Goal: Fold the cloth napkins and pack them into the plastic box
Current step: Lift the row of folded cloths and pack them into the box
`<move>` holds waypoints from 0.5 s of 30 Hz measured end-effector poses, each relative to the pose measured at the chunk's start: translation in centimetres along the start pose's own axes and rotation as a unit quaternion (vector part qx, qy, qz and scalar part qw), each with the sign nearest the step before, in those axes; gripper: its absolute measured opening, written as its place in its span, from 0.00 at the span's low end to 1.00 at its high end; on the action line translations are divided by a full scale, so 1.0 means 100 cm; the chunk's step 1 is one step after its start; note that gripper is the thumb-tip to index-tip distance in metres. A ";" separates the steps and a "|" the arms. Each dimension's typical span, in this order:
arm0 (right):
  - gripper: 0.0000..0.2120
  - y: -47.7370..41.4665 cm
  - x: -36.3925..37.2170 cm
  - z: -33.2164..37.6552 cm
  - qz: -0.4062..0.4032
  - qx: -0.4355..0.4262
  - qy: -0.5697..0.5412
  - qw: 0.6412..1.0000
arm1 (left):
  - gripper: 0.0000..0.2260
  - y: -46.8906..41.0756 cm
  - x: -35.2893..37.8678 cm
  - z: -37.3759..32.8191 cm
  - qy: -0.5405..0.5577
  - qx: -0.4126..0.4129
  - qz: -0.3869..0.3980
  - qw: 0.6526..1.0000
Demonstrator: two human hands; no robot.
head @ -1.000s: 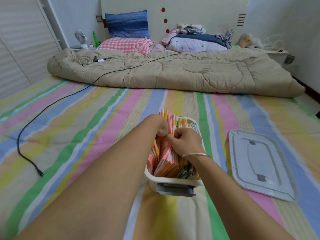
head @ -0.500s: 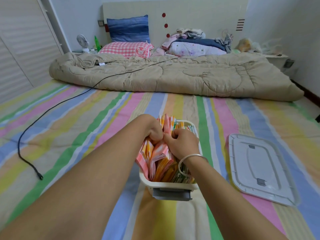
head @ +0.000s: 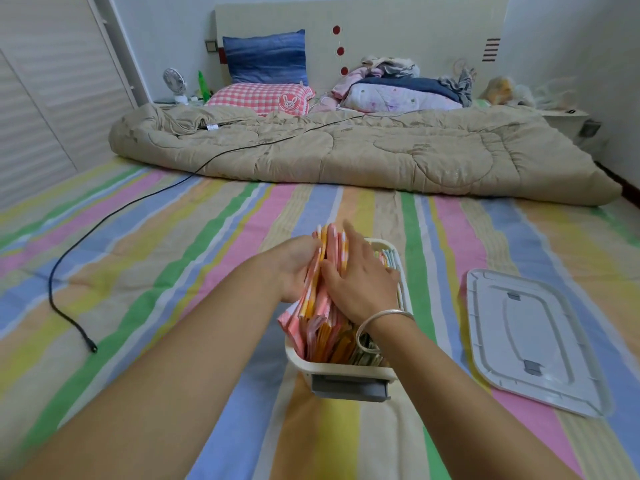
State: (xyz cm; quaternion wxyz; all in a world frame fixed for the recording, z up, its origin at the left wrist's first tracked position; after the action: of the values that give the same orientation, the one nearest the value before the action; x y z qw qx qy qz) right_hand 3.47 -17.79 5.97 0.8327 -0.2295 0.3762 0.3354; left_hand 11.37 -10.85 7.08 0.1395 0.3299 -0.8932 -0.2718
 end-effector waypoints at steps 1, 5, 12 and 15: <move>0.28 -0.001 0.004 0.004 0.025 -0.011 0.020 0.999 | 0.18 -0.005 0.003 0.004 0.006 0.007 -0.017 1.000; 0.27 0.001 0.020 0.012 0.054 -0.039 0.122 0.990 | 0.17 -0.020 0.000 0.024 0.032 -0.023 -0.078 0.996; 0.34 -0.022 0.045 0.010 0.135 -0.057 0.327 0.934 | 0.18 -0.041 -0.003 0.025 -0.032 -0.027 -0.101 0.994; 0.35 -0.021 0.048 0.002 0.141 -0.055 0.350 0.924 | 0.21 -0.054 -0.001 0.027 -0.054 -0.012 -0.112 0.992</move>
State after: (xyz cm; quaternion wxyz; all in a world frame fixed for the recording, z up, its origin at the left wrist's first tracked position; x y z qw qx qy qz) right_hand 7.51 -17.20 2.63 0.5783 -0.3223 0.6531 0.3677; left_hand 13.05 -13.10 1.76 0.0637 0.4111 -0.8534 -0.3141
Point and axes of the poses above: each hand's wrist, its own y-axis away from the middle knuckle, its own x-axis out of the palm, z = x × y, the point moved 5 cm from there along -y, towards the middle knuckle, and after that the axes turned 3 degrees about -z, right-handed, at the moved point
